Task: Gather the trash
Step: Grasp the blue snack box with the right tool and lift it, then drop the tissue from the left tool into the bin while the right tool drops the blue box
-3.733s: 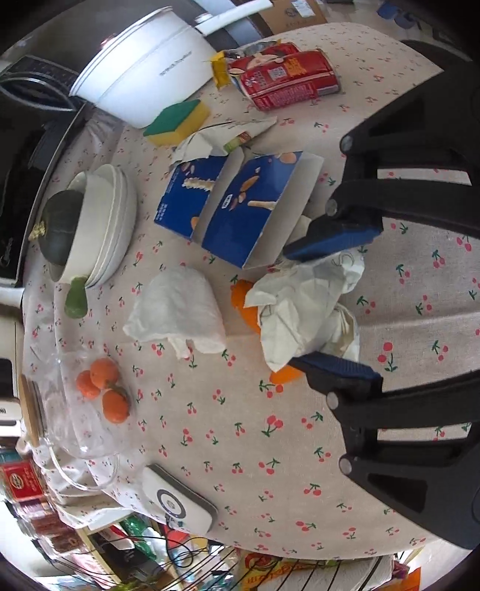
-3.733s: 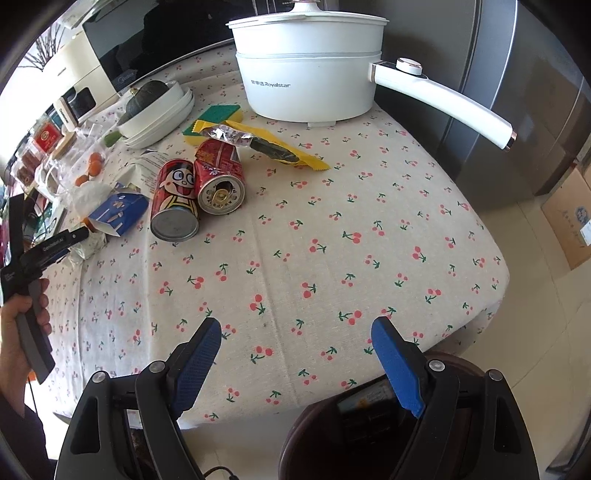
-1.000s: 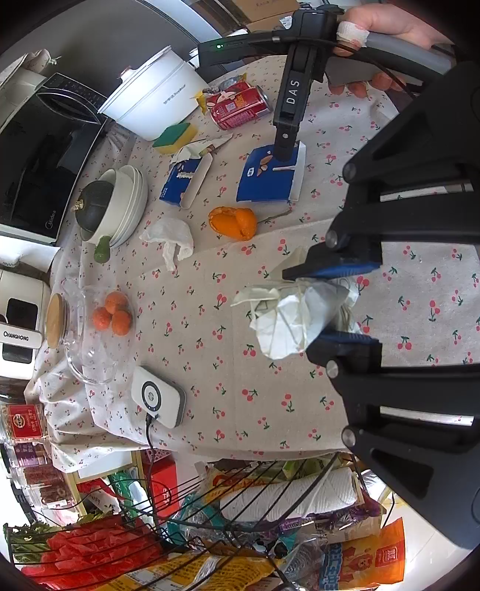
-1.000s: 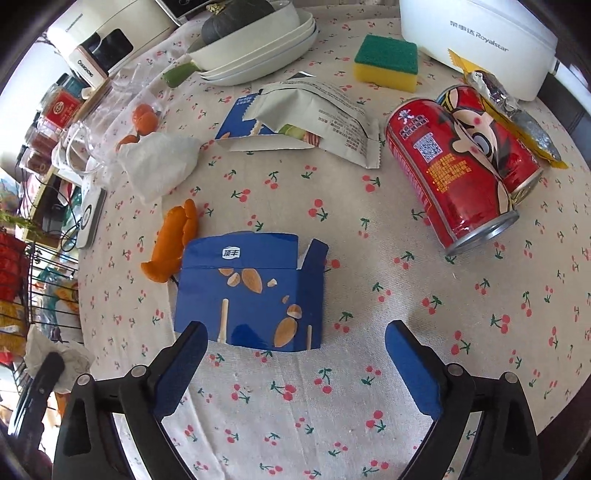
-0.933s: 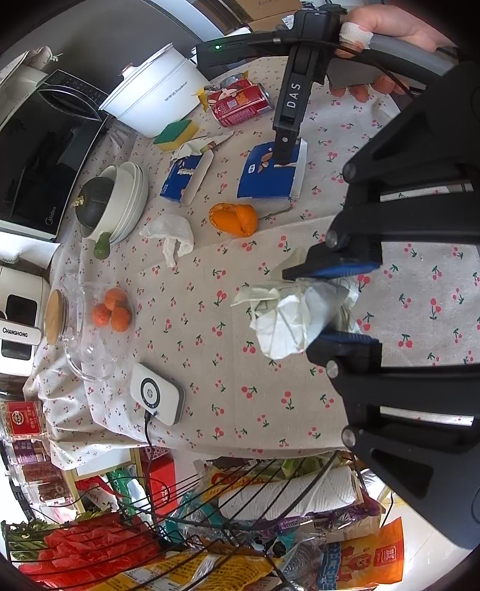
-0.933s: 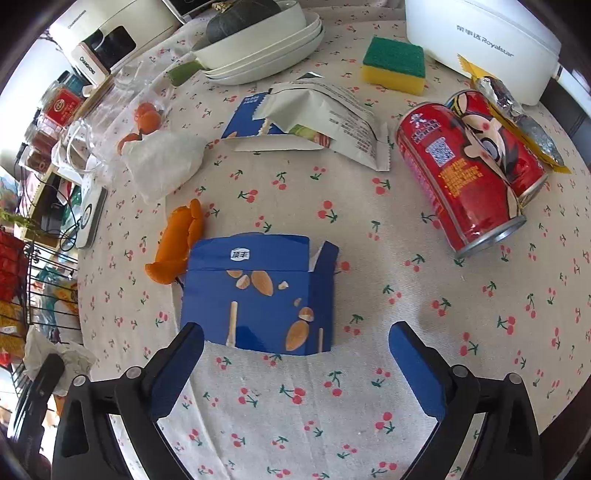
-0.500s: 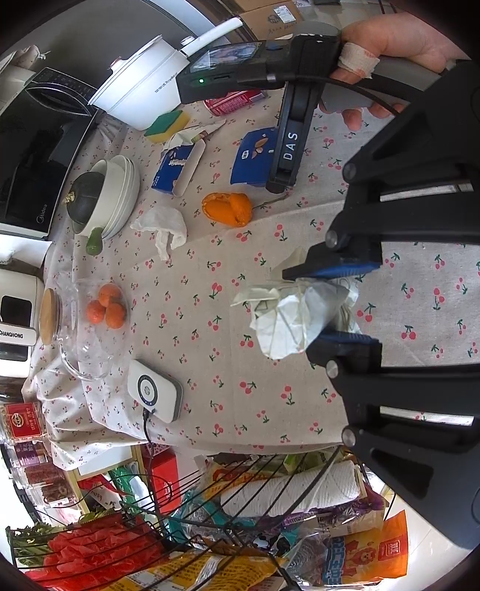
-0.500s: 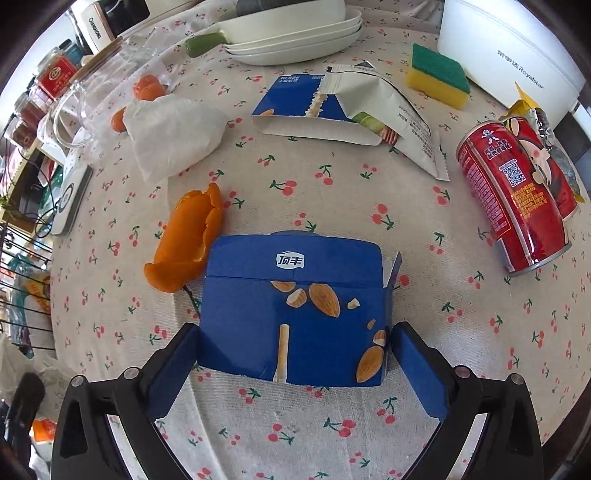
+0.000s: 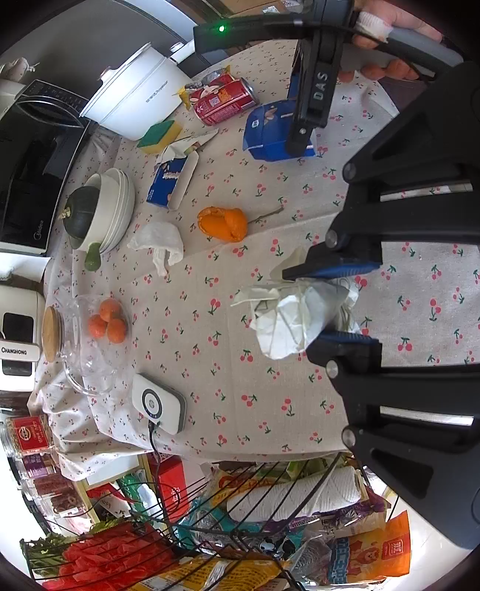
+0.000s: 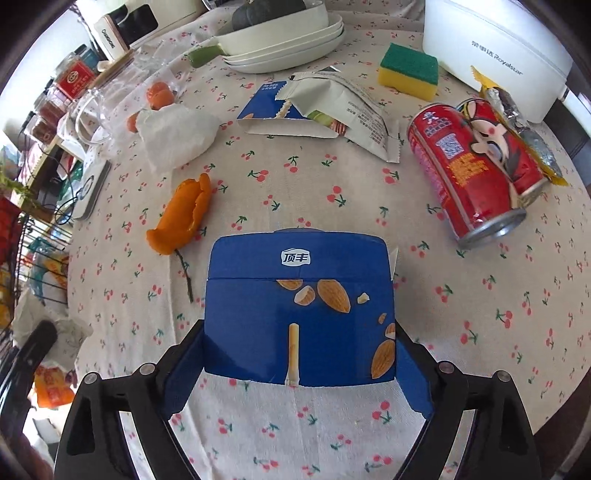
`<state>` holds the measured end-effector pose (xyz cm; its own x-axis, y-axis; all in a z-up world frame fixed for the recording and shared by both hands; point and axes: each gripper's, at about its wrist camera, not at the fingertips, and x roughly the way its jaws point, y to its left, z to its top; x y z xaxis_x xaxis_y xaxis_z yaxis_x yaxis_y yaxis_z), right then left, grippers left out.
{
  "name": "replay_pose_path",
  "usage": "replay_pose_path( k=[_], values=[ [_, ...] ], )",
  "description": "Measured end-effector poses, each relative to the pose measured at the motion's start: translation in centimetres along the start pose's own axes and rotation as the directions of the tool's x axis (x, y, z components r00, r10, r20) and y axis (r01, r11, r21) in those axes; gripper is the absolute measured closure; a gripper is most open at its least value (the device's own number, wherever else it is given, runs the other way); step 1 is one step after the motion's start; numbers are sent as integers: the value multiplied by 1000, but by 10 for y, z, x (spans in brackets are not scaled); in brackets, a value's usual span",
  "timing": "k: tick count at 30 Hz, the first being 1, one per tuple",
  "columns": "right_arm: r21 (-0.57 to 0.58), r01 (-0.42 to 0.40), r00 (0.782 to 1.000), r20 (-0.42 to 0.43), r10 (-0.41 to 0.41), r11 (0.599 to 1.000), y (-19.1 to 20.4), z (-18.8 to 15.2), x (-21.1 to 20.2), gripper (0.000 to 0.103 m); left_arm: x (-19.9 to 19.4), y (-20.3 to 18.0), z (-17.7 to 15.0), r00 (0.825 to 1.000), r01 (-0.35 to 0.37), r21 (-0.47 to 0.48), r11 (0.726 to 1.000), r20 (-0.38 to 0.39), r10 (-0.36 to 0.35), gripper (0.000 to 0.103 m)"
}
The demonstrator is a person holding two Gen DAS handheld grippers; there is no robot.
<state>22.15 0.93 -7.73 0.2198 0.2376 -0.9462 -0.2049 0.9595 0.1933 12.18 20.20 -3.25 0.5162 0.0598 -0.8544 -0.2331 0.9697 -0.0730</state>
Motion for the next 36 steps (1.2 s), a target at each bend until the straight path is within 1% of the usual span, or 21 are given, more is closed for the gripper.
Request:
replay_pose_path(
  k=[4, 7, 9, 11, 16, 19, 20, 21, 22, 23, 24, 27, 30, 33, 36],
  values=[
    [-31, -5, 1000, 28, 6, 1000, -19, -21, -35, 11, -1, -19, -3, 999, 37, 33, 999, -11, -37, 77],
    [-41, 3, 998, 56, -1, 999, -41, -41, -63, 11, -3, -37, -8, 998, 66, 70, 995, -20, -65, 77],
    [-41, 7, 997, 78, -3, 999, -64, -58, -84, 11, -6, -50, -12, 996, 89, 97, 991, -25, -87, 77],
    [-32, 23, 995, 97, -19, 999, -74, -66, -92, 11, -9, -63, -15, 993, 114, 120, 986, -30, -111, 77],
    [11, 81, 985, 150, -82, 997, -138, -103, -126, 11, -19, -98, -24, 980, 197, 151, 969, -54, -191, 77],
    [66, 66, 977, 198, -77, 996, -177, -130, -137, 11, -29, -126, -33, 976, 219, 217, 951, -50, -213, 77],
    [103, 74, 981, 174, -91, 992, -191, -137, -136, 11, -31, -135, -36, 974, 226, 240, 944, -52, -220, 77],
    [139, 79, 987, 132, -97, 987, -203, -143, -137, 11, -32, -146, -40, 972, 235, 260, 937, -58, -227, 77],
    [150, 42, 990, 128, -61, 988, -209, -146, -139, 11, -33, -157, -44, 969, 247, 279, 928, -69, -237, 77],
    [138, 0, 990, 142, -20, 990, -213, -148, -144, 11, -33, -167, -48, 965, 263, 297, 918, -83, -250, 77],
    [133, -8, 988, 154, -12, 991, -217, -150, -149, 11, -33, -179, -53, 960, 281, 319, 905, -98, -264, 77],
    [142, 34, 984, 170, -58, 989, -234, -158, -162, 11, -34, -218, -71, 948, 318, 397, 861, -131, -290, 77],
    [172, 23, 983, 173, -53, 985, -254, -171, -170, 11, -32, -254, -88, 930, 366, 456, 811, -179, -320, 77],
    [200, 27, 980, 186, -65, 979, -275, -183, -179, 11, -28, -284, -101, 912, 411, 488, 770, -225, -343, 77],
    [226, 44, 981, 175, -85, 973, -293, -196, -180, 11, -25, -309, -112, 885, 465, 494, 735, -272, -378, 77]
  ],
)
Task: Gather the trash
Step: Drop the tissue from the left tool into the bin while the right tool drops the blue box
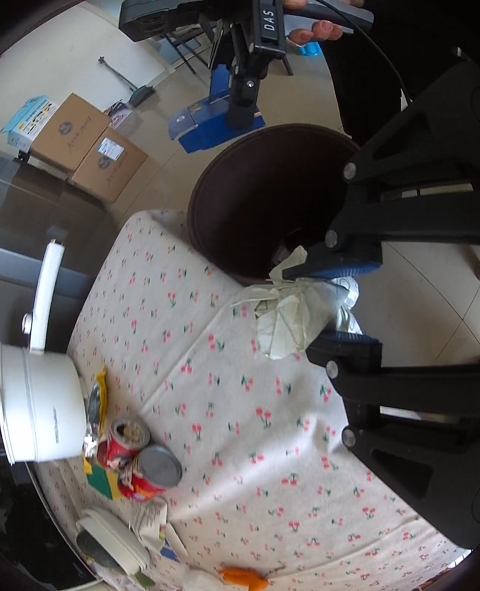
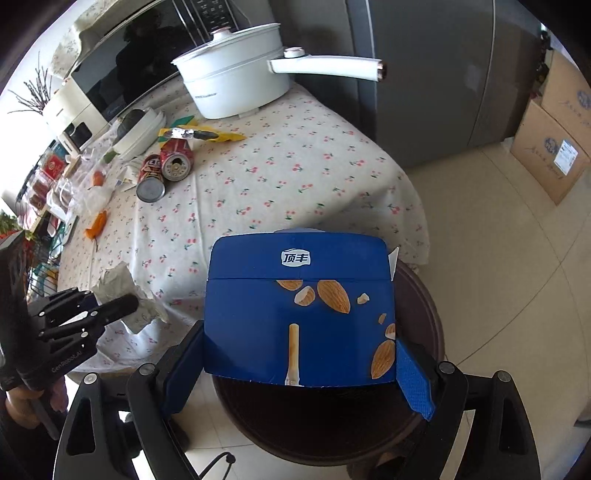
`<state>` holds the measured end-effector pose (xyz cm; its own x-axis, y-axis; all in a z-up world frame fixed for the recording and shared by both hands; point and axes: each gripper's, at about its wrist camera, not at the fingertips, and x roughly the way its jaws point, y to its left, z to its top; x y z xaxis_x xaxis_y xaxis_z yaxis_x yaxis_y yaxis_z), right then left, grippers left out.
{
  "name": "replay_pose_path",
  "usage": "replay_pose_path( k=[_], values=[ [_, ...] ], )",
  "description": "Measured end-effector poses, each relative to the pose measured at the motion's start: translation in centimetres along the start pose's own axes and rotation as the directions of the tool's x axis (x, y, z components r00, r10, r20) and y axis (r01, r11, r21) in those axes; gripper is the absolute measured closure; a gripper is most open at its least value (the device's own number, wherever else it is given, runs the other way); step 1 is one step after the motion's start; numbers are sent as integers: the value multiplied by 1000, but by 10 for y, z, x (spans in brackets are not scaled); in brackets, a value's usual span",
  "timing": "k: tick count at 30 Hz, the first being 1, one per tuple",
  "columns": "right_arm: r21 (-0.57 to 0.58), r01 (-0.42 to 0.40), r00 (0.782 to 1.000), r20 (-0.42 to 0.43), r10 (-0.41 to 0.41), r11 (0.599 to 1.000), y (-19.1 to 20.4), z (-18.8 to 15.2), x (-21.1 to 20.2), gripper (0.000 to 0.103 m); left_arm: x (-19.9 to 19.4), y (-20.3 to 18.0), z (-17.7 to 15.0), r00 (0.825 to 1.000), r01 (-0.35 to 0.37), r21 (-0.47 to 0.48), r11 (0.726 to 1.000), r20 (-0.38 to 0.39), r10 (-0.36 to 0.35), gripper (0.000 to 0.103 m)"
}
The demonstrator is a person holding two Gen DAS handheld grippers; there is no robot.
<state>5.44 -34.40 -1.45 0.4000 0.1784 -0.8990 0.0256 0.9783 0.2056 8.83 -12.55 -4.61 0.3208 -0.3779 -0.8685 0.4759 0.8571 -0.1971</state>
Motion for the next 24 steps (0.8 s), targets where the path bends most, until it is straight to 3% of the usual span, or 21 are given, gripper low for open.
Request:
replay_pose_path(
  k=[7, 14, 19, 24],
  values=[
    [56, 49, 998, -42, -47, 997, -43, -26, 5, 11, 29, -42, 4, 997, 67, 88, 994, -41, -63, 76],
    [95, 71, 996, -62, -65, 993, -65, -37, 8, 11, 40, -50, 4, 995, 98, 112, 989, -33, -95, 73],
    [85, 71, 996, -63, -66, 994, -61, -37, 10, 11, 30, -46, 4, 997, 65, 101, 993, 32, -68, 26],
    [68, 73, 995, -75, -68, 995, -56, -37, 14, 11, 19, -36, 6, 997, -24, 97, 995, 69, 17, 18]
  ],
)
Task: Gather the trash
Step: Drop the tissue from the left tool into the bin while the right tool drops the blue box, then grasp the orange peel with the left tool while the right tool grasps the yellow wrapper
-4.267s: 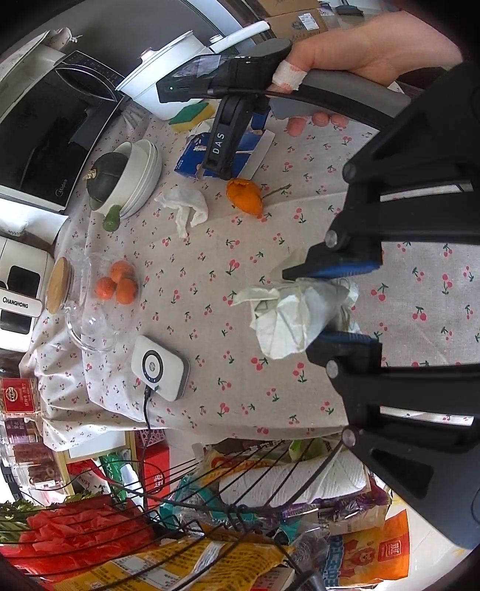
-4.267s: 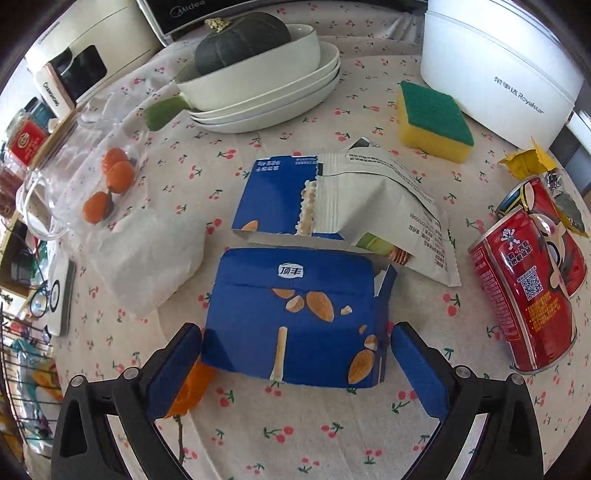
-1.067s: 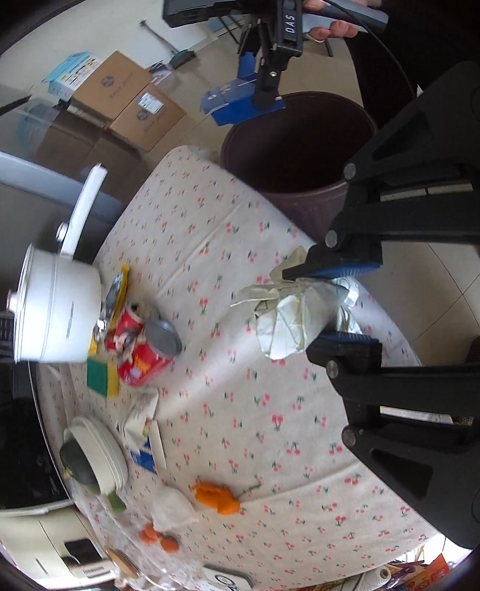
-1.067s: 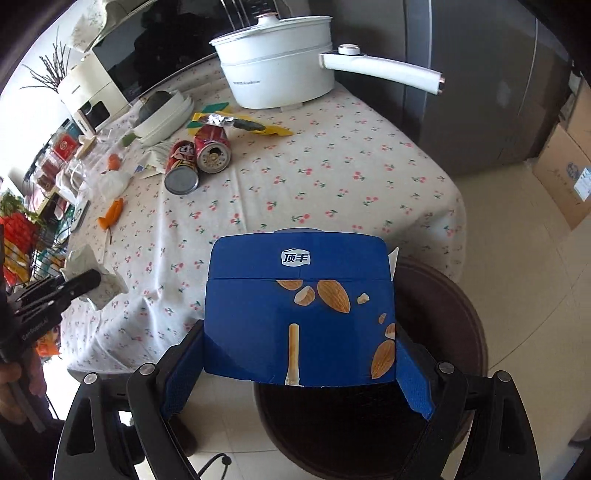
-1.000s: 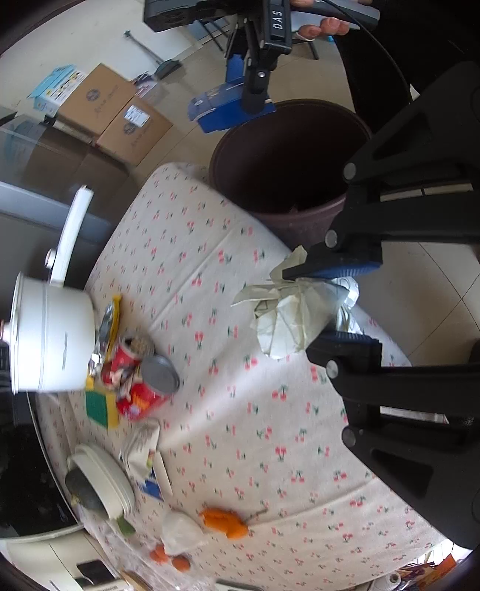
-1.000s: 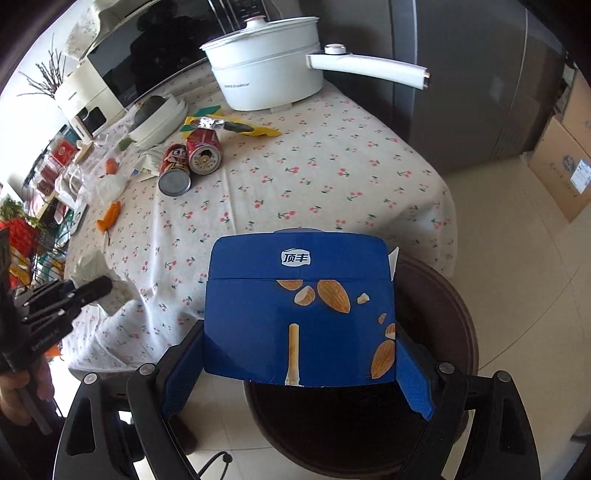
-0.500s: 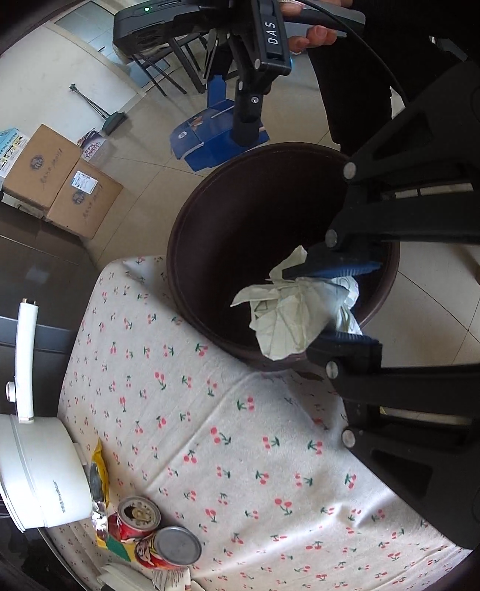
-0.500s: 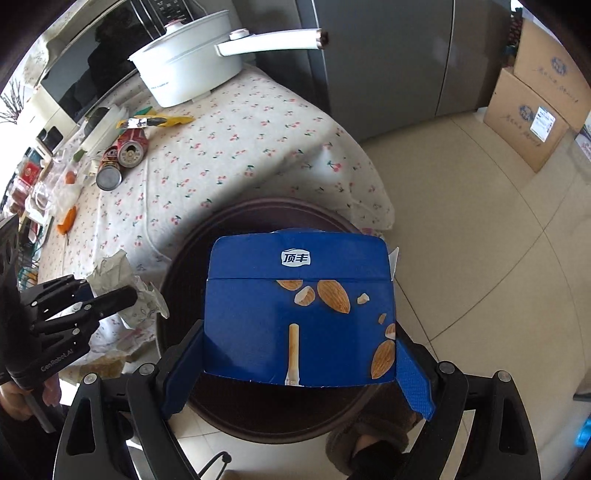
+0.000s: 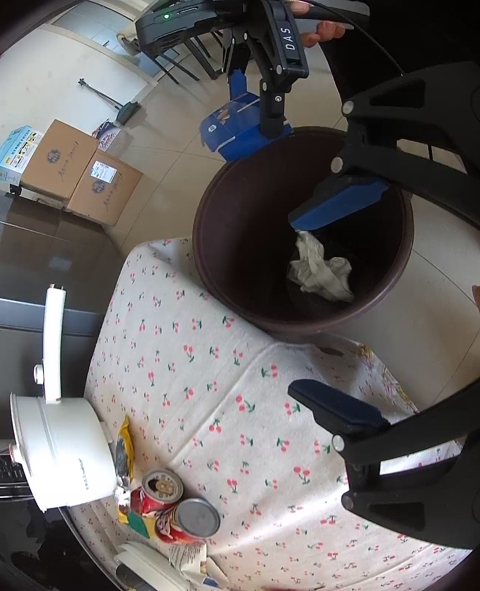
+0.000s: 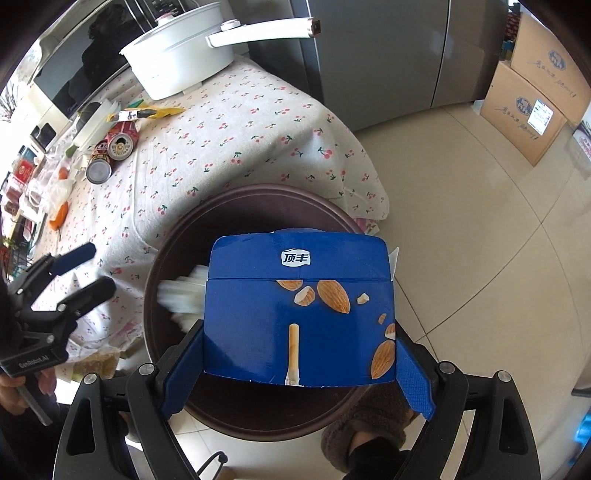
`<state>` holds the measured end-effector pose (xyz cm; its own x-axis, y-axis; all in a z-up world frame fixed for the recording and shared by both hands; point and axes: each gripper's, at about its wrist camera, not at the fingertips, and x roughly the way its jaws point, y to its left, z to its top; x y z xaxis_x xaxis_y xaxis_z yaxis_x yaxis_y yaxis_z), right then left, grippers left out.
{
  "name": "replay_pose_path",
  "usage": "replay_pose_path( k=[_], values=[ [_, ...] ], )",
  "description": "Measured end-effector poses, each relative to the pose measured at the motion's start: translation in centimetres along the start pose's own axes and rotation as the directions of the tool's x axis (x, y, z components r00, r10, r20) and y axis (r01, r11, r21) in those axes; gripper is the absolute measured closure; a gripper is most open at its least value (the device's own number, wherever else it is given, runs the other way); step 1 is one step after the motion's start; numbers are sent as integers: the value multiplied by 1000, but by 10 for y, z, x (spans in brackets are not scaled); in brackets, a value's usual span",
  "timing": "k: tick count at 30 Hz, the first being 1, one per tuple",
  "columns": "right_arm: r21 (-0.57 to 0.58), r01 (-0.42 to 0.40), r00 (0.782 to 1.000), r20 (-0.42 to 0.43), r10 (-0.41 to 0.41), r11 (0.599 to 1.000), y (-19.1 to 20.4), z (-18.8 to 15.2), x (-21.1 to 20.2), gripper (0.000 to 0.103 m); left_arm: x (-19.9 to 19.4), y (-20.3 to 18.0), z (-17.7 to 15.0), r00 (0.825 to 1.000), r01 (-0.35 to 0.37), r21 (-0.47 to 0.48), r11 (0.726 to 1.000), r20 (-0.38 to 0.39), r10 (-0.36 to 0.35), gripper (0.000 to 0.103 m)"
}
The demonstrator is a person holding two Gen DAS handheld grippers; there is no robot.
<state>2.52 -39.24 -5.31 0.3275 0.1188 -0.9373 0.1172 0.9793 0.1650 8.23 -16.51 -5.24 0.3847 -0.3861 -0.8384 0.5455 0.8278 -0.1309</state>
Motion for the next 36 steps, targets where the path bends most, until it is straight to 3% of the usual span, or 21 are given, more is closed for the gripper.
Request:
replay_pose_path(
  k=[11, 15, 17, 23, 30, 36],
  values=[
    [-39, 19, 999, -36, -21, 999, 16, 7, 14, 11, -22, 43, -12, 988, -154, -80, 985, -8, 154, 12],
    [-68, 21, 998, -56, -25, 997, 30, 12, 24, 9, -35, 65, -17, 984, -175, -137, 975, -2, 177, 9],
    [-88, 19, 999, -38, -22, 996, 40, 16, 22, 3, -40, 73, -19, 983, -183, -160, 970, -1, 186, 8],
    [-82, -7, 1000, 1, 7, 997, 53, 28, 14, 2, -56, 99, -25, 975, -215, -210, 954, 4, 221, 8],
    [-92, -5, 1000, 5, 6, 996, 71, 39, 12, 2, -77, 131, -28, 965, -245, -288, 926, 16, 261, 8],
    [-119, 5, 1000, 25, -2, 993, 92, 54, 11, 2, -94, 164, -30, 953, -272, -377, 885, 24, 303, 8]
  ],
)
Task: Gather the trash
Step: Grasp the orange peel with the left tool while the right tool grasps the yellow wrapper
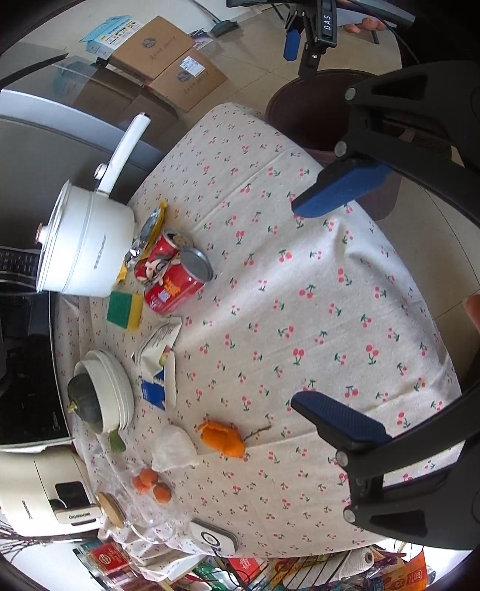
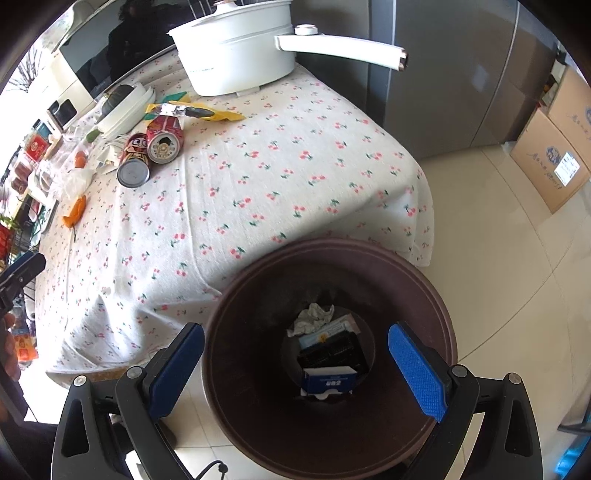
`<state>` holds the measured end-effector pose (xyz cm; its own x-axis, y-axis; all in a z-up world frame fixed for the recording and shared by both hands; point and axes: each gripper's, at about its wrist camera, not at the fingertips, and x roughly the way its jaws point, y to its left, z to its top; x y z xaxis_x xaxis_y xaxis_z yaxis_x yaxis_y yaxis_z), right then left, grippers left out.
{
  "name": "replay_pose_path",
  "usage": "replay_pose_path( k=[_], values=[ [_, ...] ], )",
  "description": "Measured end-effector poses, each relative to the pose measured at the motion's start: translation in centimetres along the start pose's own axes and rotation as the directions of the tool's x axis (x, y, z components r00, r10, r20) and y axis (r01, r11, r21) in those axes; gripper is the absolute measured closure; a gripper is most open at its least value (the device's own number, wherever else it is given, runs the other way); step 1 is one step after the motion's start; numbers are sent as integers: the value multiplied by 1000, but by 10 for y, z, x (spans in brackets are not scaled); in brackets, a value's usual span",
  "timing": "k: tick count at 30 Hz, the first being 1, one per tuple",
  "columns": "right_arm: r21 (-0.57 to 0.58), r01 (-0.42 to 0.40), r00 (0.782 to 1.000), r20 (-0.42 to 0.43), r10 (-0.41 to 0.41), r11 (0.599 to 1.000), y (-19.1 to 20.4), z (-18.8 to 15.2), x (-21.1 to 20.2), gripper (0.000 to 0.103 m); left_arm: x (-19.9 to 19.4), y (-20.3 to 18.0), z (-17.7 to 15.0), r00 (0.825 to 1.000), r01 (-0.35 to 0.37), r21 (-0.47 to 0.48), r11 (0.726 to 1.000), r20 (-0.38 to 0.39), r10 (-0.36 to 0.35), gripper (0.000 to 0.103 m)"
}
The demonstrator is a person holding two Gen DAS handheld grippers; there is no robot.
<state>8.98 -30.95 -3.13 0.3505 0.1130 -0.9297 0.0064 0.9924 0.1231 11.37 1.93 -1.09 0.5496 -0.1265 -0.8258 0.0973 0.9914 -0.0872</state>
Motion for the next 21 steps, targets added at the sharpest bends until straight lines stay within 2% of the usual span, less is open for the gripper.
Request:
replay_pose_path(
  k=[4, 8, 11, 15, 17, 19, 21],
  values=[
    [-17, 3, 1000, 5, -3, 1000, 16, 21, 2, 2, 3, 31, 10, 999, -47, -86, 995, -5, 47, 8],
    [-20, -23, 1000, -20, 22, 1000, 31, 54, 11, 2, 22, 67, 25, 994, -100, -171, 980, -53, 93, 8],
    [-32, -44, 999, -32, 43, 999, 43, 83, 21, 2, 41, 98, 40, 990, -128, -247, 961, -85, 110, 8],
    [-57, -55, 998, -3, 55, 997, 56, 124, 39, 2, 70, 132, 51, 989, -136, -354, 925, -109, 104, 8],
    [-67, -73, 997, 22, 74, 995, 59, 140, 50, 2, 84, 141, 51, 988, -143, -366, 919, -113, 109, 11],
    [-87, -70, 996, 40, 74, 994, 62, 156, 65, 2, 95, 145, 51, 989, -139, -348, 927, -103, 110, 19],
    [-111, -58, 996, 65, 66, 992, 64, 169, 78, 3, 102, 149, 51, 990, -134, -324, 937, -79, 115, 23]
  ],
)
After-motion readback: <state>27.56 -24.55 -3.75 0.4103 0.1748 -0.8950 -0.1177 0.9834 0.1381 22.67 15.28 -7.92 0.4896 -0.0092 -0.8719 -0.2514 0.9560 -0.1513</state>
